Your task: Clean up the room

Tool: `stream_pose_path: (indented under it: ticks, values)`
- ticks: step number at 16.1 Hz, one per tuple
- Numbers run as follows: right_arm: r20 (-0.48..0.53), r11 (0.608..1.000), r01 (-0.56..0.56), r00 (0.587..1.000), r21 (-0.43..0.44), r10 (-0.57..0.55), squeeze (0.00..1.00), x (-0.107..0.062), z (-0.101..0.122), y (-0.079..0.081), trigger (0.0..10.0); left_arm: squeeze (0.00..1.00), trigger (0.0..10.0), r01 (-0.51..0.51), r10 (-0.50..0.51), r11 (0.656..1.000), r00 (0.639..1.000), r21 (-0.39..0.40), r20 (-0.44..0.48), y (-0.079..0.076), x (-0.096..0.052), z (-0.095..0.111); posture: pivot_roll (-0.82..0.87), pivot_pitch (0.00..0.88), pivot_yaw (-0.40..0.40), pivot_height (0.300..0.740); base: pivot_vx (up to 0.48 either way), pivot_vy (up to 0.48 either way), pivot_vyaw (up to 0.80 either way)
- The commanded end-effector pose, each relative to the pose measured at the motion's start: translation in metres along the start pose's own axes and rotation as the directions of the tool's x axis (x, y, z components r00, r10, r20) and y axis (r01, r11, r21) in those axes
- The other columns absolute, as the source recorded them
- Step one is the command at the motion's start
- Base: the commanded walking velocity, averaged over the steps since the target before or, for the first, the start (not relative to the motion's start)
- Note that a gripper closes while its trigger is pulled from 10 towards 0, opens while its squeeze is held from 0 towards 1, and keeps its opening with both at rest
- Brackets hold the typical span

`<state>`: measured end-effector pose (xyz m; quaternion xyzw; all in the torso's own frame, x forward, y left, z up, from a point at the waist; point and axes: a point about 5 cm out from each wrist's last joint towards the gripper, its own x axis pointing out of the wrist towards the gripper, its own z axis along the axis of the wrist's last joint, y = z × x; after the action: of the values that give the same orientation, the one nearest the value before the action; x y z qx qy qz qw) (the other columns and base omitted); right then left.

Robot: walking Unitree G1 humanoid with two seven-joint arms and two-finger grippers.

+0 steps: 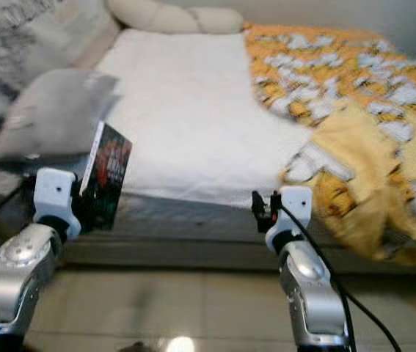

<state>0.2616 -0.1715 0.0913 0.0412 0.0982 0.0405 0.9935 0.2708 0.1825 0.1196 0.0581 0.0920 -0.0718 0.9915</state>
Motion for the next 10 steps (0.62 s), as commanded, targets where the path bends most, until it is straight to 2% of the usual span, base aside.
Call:
stream_pose_path:
  ticks: [1, 4, 9, 10]
  values:
    - [0.006, 1.000, 0.009, 1.000, -0.004, -0.009, 0.00, -0.001, 0.000, -0.003, 10.0, 0.00, 10.0, 0.061, -0.061, 0.998, 0.995, -0.002, 0.075, -0.012, 0.001, 0.016, 0.06, 0.000, 0.007, 0.740, 0.000, 0.000, 0.00]
    - [0.010, 0.999, -0.053, 0.999, 0.009, 0.053, 0.00, 0.000, 0.002, 0.007, 10.0, 0.00, 10.0, 0.068, -0.068, 0.998, 0.993, 0.001, 0.094, -0.009, 0.002, 0.019, 0.06, 0.000, 0.010, 0.740, 0.000, 0.000, 0.00]
    - [-0.001, 0.996, -0.076, 0.997, -0.042, 0.076, 0.00, 0.002, 0.002, 0.010, 10.0, 0.00, 10.0, 0.076, -0.077, 0.997, 0.993, 0.016, 0.095, -0.009, 0.003, 0.021, 0.06, 0.000, 0.007, 0.740, 0.348, 0.000, 0.00]
    - [-0.006, 0.996, -0.073, 0.997, -0.053, 0.073, 0.00, 0.003, 0.002, 0.009, 10.0, 0.00, 10.0, 0.077, -0.078, 0.997, 0.992, 0.017, 0.094, -0.009, 0.003, 0.021, 0.06, 0.000, 0.007, 0.740, 0.371, 0.000, 0.58]
